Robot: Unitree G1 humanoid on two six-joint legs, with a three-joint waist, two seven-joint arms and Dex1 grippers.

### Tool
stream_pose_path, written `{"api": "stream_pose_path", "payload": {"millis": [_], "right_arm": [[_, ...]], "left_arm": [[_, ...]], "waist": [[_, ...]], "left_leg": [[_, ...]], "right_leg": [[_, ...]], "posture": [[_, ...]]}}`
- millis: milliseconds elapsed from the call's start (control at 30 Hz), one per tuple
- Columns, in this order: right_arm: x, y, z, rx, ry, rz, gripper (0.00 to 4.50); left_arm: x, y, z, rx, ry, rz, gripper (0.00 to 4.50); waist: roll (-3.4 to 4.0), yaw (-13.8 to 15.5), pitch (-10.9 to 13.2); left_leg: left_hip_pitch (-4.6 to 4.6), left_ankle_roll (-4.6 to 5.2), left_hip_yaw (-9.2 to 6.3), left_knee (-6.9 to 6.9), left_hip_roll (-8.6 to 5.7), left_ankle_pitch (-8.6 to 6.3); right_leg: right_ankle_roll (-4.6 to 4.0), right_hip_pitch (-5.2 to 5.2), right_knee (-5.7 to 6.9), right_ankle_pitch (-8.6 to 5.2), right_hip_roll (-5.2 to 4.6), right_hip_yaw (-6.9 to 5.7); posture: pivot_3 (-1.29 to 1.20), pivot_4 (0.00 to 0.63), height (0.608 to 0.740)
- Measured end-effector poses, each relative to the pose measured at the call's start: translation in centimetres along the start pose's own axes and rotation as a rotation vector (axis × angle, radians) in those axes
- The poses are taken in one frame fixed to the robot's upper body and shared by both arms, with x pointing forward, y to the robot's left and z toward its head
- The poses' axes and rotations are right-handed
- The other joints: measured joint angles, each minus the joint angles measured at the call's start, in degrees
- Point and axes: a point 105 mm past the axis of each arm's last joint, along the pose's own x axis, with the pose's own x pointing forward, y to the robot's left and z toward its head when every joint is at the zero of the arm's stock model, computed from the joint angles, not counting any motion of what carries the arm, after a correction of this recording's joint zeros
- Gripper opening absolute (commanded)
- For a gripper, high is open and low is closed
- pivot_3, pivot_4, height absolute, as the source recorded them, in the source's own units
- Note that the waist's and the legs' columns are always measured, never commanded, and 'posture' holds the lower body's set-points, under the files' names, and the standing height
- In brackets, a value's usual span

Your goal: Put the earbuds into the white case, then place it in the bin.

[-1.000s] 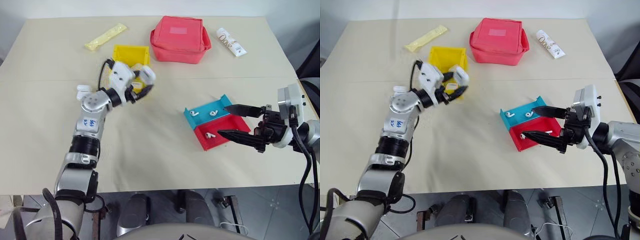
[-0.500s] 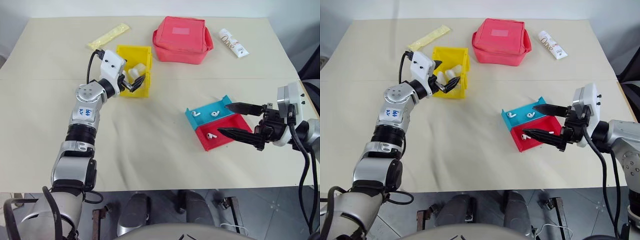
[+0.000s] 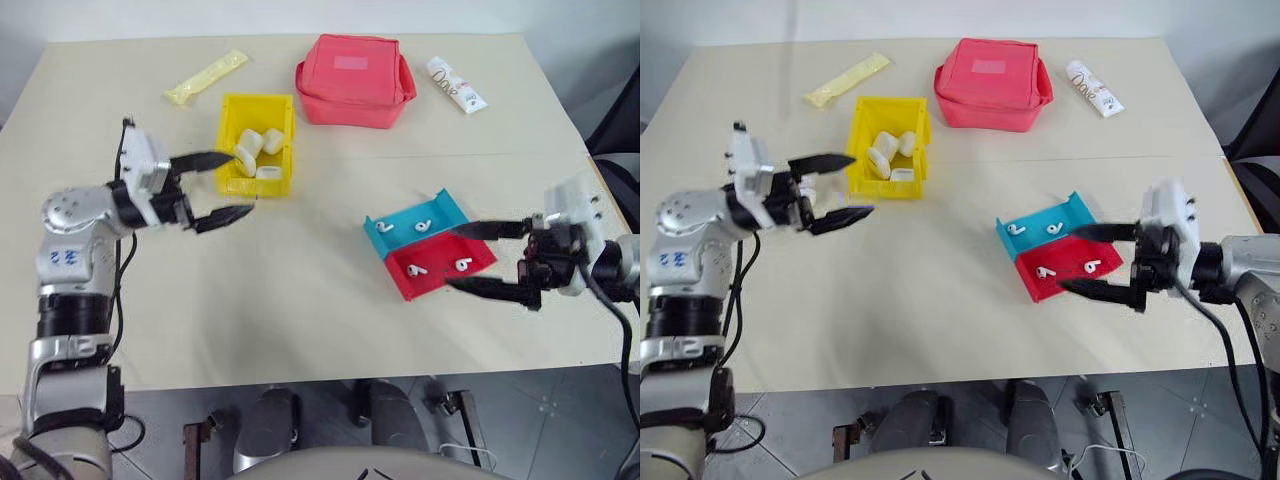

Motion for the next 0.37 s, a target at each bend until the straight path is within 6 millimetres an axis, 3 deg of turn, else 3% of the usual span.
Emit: {"api": "stream_pose_path", "payload": {"millis": [200, 367], "right_arm": [[-0.3, -0.5, -1.4, 0.010, 0.034, 0.013, 4.50], [-0.7, -1.3, -1.2, 0.004, 0.023, -0.004, 4.50]], "left_arm": [[-2.3, -1.0, -1.7, -0.067, 0.070, -0.012, 4.45], [-2.5, -1.5, -1.5, -0.061, 0.066, -0.019, 4.45]], "waist": [[0.03, -0.25, 0.01], [0.03, -0.14, 0.02]], "left_leg": [[0.09, -0.05, 0.03, -0.02, 0.03, -0.04], [0.10, -0.07, 0.02, -0.02, 0.01, -0.05]], "right_leg": [[-0.06, -0.02, 0.07, -0.03, -0.02, 0.02], [-0.07, -0.02, 0.11, -0.04, -0.09, 0.03]], "posture": [[0.00, 0.150, 0.740], [0.00, 0.150, 0.740]]}}
